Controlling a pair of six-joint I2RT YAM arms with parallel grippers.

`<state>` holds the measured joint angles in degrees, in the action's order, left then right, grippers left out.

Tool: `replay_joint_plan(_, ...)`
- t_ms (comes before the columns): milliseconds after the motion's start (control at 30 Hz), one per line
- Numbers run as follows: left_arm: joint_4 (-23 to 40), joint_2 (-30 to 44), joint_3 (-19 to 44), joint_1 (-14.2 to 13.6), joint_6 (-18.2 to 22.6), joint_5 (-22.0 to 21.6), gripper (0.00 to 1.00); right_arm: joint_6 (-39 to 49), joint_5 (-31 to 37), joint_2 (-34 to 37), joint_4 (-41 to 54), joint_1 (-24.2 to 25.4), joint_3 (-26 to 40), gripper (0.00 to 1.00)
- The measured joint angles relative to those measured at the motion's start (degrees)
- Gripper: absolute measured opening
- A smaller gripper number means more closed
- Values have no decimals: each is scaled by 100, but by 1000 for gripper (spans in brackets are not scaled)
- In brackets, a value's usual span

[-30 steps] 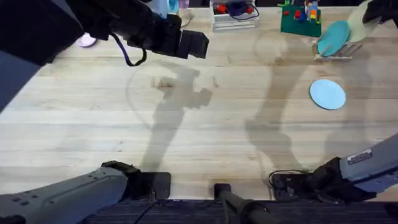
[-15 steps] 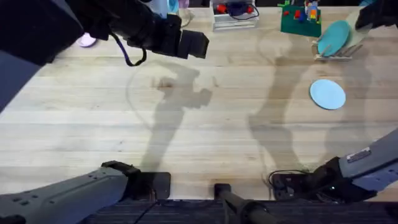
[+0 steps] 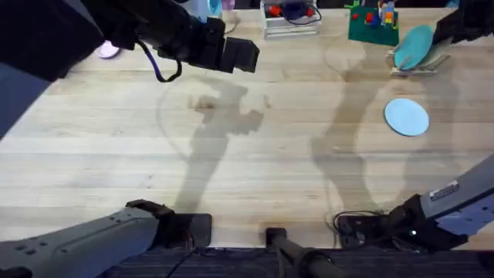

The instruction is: Pick up the plates from the table one by one and place each into a slot on the dish rack.

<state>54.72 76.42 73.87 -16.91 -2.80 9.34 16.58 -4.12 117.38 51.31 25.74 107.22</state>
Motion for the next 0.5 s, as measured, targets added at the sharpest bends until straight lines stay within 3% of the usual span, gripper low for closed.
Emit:
replay_joint_plan(100, 0, 0, 0, 0, -1, 0, 996, 0, -2, 0, -2, 0, 0, 69)
replay_joint_plan(233, 0, 0, 1, 0, 1, 0, 995, 0, -2, 0, -9, 0, 0, 229)
replay_joint_plan(500, 0, 0, 2, 0, -1, 0, 995, -2, -2, 0, -9, 0, 0, 271)
